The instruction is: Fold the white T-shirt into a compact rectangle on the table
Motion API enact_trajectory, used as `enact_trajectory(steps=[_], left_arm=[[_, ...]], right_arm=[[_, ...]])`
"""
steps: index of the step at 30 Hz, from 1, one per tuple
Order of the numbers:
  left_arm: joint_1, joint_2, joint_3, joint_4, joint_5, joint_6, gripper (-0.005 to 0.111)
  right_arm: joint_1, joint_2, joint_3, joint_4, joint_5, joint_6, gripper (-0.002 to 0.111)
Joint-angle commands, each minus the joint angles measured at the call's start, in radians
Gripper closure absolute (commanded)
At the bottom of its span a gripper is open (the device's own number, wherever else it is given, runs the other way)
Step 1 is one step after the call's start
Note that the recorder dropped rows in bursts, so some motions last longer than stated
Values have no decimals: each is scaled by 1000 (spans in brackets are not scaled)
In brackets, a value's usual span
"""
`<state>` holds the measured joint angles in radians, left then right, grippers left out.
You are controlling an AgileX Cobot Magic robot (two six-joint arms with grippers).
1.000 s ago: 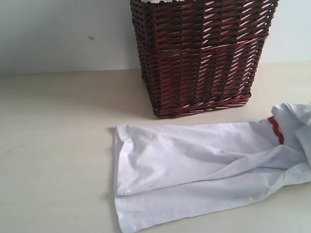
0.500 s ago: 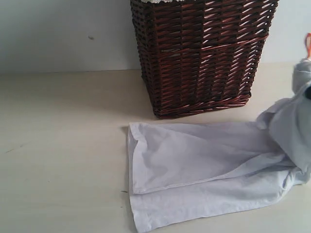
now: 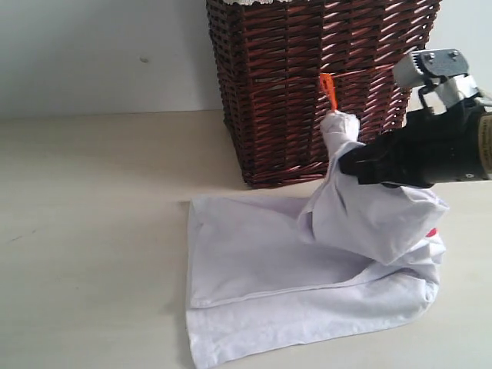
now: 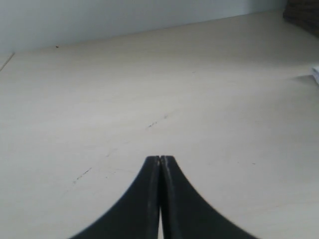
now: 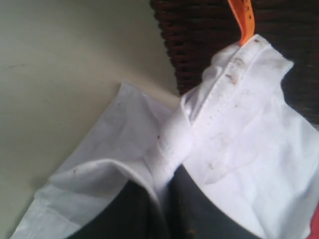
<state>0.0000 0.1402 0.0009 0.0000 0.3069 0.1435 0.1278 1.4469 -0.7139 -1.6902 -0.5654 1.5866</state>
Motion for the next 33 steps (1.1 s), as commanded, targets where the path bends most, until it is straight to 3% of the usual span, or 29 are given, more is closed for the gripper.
enact_trajectory(steps=[1,9,15,17,19,21,22,24,28,33], left_arm=[[1,-5,-1,-8,-4,2,107],[1,-5,-1,-8,-4,2,107],[1,-5,-1,-8,-4,2,107],[1,-5,-1,-8,-4,2,107],[1,-5,-1,-8,-4,2,107],[1,-5,-1,-8,-4,2,107],[1,-5,-1,-8,-4,2,107],[1,-5,-1,-8,-4,2,107],[1,-5,-1,-8,-4,2,107],[1,-5,-1,-8,-4,2,107]], right_arm=[[94,41,-12,133,96,-3,108],[167,144,-12,466,137,-252,108],[241,188,-12,564,-27,-440,104],[278,216,-12,558,2,-473,89],[322,248,-12,563,13,-488,57],[345,253,-12,565,11,-488,39],[349,251,-16,571,11,-498,37],[347,216,-33,586,25,-554,37],[340,116,-54,591,227,-618,40],[340,148,-54,506,447,-669,65]])
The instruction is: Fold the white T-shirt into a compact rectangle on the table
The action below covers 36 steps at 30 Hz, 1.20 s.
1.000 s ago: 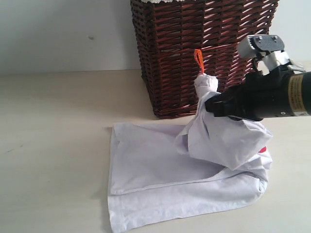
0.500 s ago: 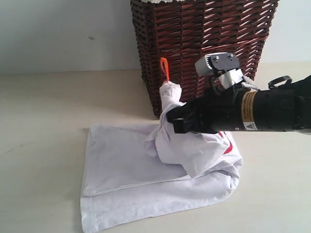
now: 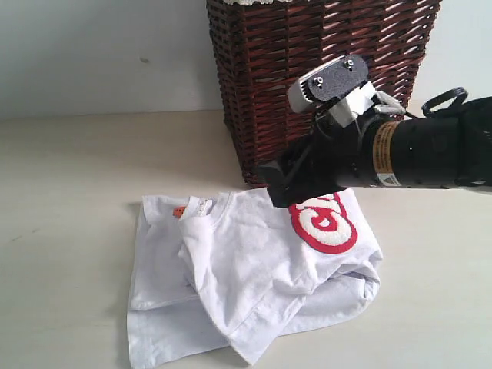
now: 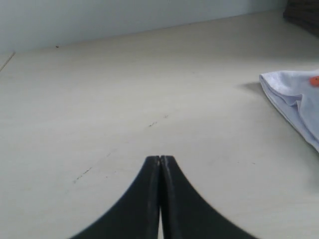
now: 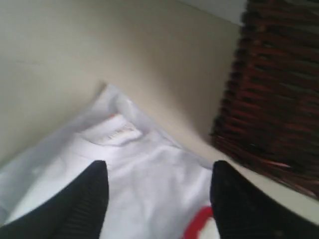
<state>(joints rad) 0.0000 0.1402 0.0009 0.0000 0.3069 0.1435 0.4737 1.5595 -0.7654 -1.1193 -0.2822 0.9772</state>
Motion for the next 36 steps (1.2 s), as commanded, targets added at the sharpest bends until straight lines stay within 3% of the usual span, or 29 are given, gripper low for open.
enact_trajectory(steps=[1,7,9,14,22,25,31,33,36], left_arm=[[1,-5,-1,-8,-4,2,107],[1,-5,-1,-8,-4,2,107],[1,-5,-1,-8,-4,2,107],[1,-5,-1,-8,-4,2,107],[1,-5,-1,-8,-4,2,107],[1,-5,-1,-8,-4,2,107],[1,-5,-1,-8,-4,2,107],[1,-5,-1,-8,-4,2,107],[1,-5,-1,-8,-4,2,107]], right_arm=[[-8,56,-2,-70,161,-76,69],[-10,225,-2,-71,179,-172,106],[-10,275,-2,-71,233,-172,108],[-61,321,13,-71,327,-260,108],[-294,231,86,-66,334,-419,108],[-350,152,121,-66,282,-444,108],[-358,-50,162,-76,79,-409,107],[-358,-105,164,-76,-30,-346,99],[-358,-127,164,-107,-329,-158,69]])
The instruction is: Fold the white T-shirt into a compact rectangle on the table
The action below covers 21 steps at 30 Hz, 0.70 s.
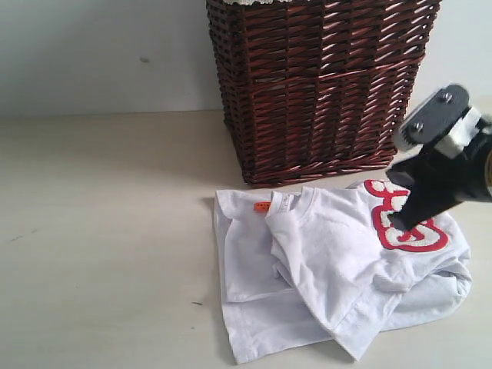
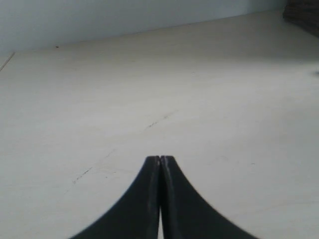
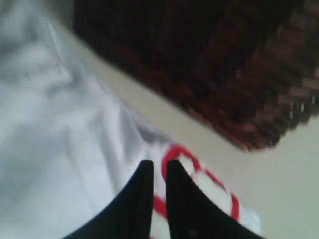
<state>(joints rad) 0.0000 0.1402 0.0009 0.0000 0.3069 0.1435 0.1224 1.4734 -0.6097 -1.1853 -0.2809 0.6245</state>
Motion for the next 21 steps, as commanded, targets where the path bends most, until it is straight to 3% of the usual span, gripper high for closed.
enact_trajectory(steps=[1,4,9,16,19,21], left_arm=[[1,-5,-1,-8,-4,2,107],[1,-5,-1,-8,-4,2,107],[1,-5,-1,-8,-4,2,107],[1,-5,-1,-8,-4,2,107],[1,-5,-1,-8,-4,2,107],[1,-5,-1,-8,-4,2,107]], right_arm=[[12,-23,8,-47,-415,267,56],[120,57,8,-50,-385,432,38],[248,223,-14,-172,-288,444,38],[262,360,-87,-180,-127,462,38],[262,403,-119,-183,-53,462,45],[262,430,-135,-187,-16,459,65]])
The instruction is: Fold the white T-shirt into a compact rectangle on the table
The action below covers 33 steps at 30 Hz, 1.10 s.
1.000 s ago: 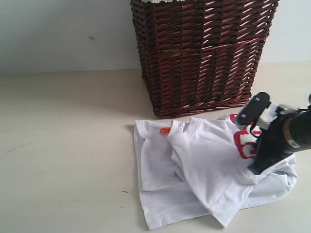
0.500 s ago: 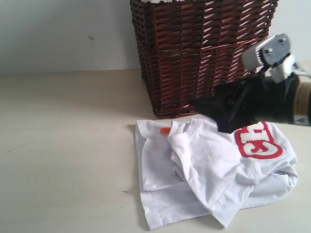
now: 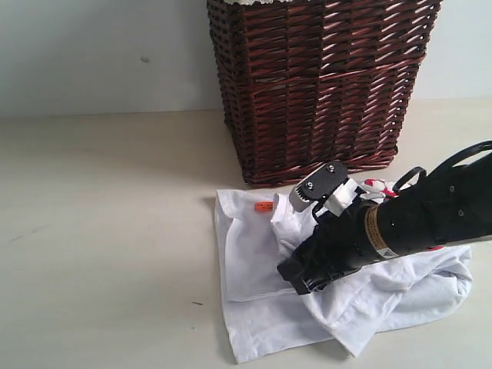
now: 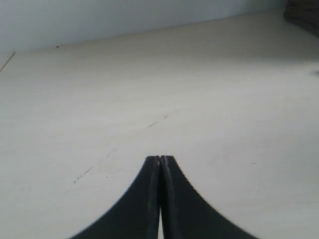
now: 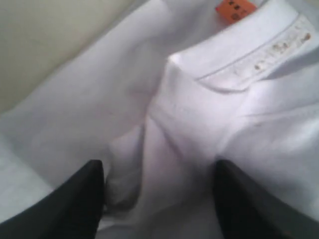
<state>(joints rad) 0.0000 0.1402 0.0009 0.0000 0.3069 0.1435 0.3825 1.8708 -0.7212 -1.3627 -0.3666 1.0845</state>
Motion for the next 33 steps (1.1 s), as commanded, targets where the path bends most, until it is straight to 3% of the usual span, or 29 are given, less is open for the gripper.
enact_trajectory(steps=[1,3,8,9,11,12,14,21,25,32,33], left_arm=[[1,-5,-1,-8,-4,2,107],[1,-5,-1,-8,-4,2,107],[1,-5,-1,-8,-4,2,107],[1,-5,-1,-8,-4,2,107],[1,-5,-1,-8,-4,2,107],[1,-5,-1,-8,-4,2,107],[1,-5,-1,-8,-4,2,107],[1,-5,-1,-8,-4,2,107],[1,-5,-1,-8,-4,2,107],[1,-5,-1,-8,-4,2,107],[1,-5,-1,-8,-4,2,107]], right_arm=[[1,34,-23,-9,79,-1,81],[1,27,-23,-19,87,-1,107],[1,-41,-23,-37,38,-8,107],[1,-41,-23,-60,-3,-16,102],[1,-41,-23,-174,-70,-16,78],[1,-41,-23,-180,-86,-16,58],[1,-34,-35,-145,-69,-14,43],[1,85,-96,-138,-37,1,44],[1,120,-96,-143,57,1,52],[1,109,-96,-146,226,1,108],[1,103,-96,-146,239,3,108]])
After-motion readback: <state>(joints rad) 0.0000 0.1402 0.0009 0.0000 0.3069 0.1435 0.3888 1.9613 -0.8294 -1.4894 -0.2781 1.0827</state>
